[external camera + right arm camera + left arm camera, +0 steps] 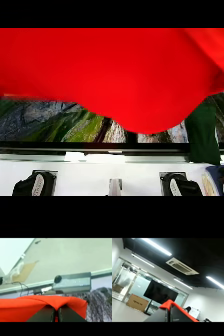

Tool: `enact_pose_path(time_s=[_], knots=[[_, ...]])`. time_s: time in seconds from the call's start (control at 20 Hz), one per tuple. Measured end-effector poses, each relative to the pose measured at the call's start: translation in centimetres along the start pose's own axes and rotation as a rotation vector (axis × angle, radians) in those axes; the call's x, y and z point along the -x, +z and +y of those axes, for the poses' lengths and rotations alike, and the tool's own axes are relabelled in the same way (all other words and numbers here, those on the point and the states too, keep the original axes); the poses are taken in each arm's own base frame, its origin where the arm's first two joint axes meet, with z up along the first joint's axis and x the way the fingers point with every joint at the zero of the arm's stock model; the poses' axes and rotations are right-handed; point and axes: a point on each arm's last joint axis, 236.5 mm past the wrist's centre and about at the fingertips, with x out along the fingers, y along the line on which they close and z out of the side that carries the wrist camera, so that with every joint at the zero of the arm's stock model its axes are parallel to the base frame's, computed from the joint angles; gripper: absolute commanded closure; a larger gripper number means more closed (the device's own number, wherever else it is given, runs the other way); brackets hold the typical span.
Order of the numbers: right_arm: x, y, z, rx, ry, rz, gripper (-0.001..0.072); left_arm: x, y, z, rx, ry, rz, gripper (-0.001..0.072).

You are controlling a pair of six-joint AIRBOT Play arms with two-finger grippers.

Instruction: Fold the shirts.

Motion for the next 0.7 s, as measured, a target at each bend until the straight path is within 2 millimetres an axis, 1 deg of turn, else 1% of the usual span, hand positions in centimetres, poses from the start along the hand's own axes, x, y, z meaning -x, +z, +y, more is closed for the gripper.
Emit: enact_pose_path(time_s=[0.05,0.1,0.2,0.25,0.3,0.35,0.4,0.45,0.55,0.65,0.7], knots=[[-0.2,-0.8,-0.3,0.005,-0.01,0.036,0.0685,-0.2,0.0,0.1,0.001,0.002,0.0,0.0674],[-0.7,-2.1,-0.6,0.005,-0.021,0.094,0.0685,-0.6,-0.3,0.7,-0.011,0.01,0.008,0.0674],[-2.2,-5.7,-1.5,-0.006,-0.041,0.257,0.0685,-2.1,-1.6,2.6,-0.041,0.038,0.045,0.0674],[-3.1,-7.7,-1.8,-0.017,-0.043,0.346,0.0685,-3.1,-3.0,4.0,-0.047,0.056,0.091,0.0674],[-4.2,-10.2,-1.8,-0.038,-0.032,0.452,0.0685,-4.0,-5.0,5.6,-0.046,0.077,0.157,0.0674],[-5.1,-12.6,-1.9,-0.061,-0.02,0.552,0.0685,-4.9,-7.8,7.6,-0.037,0.105,0.247,0.0674],[-6.2,-15.2,-2.3,-0.081,-0.021,0.655,0.0685,-5.5,-10.9,9.7,-0.019,0.13,0.346,0.0674],[-7.2,-17.7,-2.9,-0.096,-0.031,0.745,0.0685,-5.8,-14.7,12.0,0.011,0.157,0.462,0.0674],[-9.9,-22.8,-3.8,-0.145,-0.03,0.89,0.0685,-5.6,-22.0,16.6,0.069,0.216,0.663,0.0674],[-13.5,-27.0,-4.8,-0.2,-0.04,0.947,0.0685,-4.7,-28.5,20.7,0.126,0.27,0.822,0.0673],[-15.5,-29.0,-5.1,-0.245,-0.045,0.965,0.0685,-4.2,-31.2,22.4,0.161,0.297,0.881,0.0673]])
